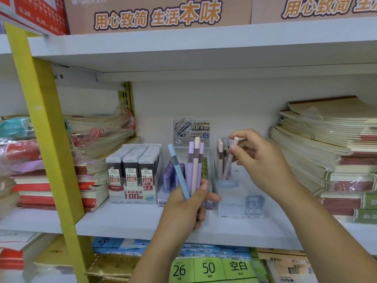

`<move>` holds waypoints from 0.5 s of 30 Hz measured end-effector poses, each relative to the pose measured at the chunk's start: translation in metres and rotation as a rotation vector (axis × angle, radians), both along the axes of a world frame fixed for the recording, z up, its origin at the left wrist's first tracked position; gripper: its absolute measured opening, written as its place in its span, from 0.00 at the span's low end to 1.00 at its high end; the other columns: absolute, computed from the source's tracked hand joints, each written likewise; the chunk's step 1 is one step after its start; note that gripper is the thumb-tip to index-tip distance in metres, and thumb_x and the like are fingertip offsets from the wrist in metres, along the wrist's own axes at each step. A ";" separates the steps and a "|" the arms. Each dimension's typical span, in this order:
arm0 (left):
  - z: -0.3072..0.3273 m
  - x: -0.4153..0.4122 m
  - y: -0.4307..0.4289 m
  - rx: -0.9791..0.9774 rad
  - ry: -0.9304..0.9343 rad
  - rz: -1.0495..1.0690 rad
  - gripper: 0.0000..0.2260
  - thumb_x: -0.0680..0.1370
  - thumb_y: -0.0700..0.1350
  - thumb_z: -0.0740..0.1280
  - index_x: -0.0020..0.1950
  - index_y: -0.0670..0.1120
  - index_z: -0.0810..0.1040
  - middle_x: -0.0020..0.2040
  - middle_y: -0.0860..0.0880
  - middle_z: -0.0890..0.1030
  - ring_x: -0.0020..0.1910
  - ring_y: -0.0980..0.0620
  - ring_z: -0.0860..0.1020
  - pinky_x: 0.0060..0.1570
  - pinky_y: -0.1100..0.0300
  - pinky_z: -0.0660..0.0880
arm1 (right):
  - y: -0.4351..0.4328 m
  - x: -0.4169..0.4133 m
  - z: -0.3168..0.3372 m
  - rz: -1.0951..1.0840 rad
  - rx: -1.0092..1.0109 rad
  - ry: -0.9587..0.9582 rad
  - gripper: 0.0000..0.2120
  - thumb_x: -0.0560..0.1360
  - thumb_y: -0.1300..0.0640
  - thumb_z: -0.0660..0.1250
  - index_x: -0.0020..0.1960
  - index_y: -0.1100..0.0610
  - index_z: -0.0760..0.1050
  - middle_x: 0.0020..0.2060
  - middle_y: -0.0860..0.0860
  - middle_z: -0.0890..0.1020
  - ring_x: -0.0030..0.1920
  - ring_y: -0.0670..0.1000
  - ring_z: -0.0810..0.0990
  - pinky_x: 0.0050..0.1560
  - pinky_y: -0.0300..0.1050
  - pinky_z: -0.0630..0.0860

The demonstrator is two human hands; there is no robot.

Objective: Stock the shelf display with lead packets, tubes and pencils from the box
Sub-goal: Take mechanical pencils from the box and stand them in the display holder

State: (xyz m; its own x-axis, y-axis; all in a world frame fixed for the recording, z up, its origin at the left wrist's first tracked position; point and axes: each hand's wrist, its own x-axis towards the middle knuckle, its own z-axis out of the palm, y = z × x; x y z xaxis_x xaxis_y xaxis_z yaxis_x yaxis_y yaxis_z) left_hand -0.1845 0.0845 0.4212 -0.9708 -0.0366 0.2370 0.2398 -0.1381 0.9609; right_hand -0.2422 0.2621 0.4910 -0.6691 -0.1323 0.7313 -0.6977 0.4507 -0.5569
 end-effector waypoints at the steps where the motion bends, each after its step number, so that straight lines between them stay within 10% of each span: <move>1: 0.000 0.000 0.000 -0.015 -0.001 -0.004 0.07 0.81 0.49 0.65 0.54 0.47 0.78 0.45 0.46 0.87 0.22 0.56 0.67 0.22 0.65 0.63 | -0.001 0.000 0.000 -0.001 0.007 0.006 0.09 0.76 0.53 0.68 0.52 0.39 0.74 0.38 0.43 0.83 0.41 0.45 0.83 0.46 0.56 0.81; 15: -0.002 0.000 0.001 -0.060 -0.001 -0.008 0.07 0.82 0.50 0.65 0.56 0.50 0.78 0.47 0.48 0.87 0.23 0.56 0.67 0.22 0.66 0.64 | -0.005 0.006 0.001 -0.021 -0.007 0.023 0.10 0.75 0.51 0.69 0.48 0.40 0.69 0.36 0.46 0.83 0.39 0.46 0.84 0.43 0.56 0.81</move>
State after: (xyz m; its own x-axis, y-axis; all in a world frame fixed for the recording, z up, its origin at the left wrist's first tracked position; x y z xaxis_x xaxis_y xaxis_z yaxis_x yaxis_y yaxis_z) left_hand -0.1847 0.0851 0.4188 -0.9713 -0.0148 0.2375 0.2379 -0.0823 0.9678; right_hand -0.2363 0.2570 0.4919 -0.6549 -0.1130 0.7472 -0.7006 0.4614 -0.5443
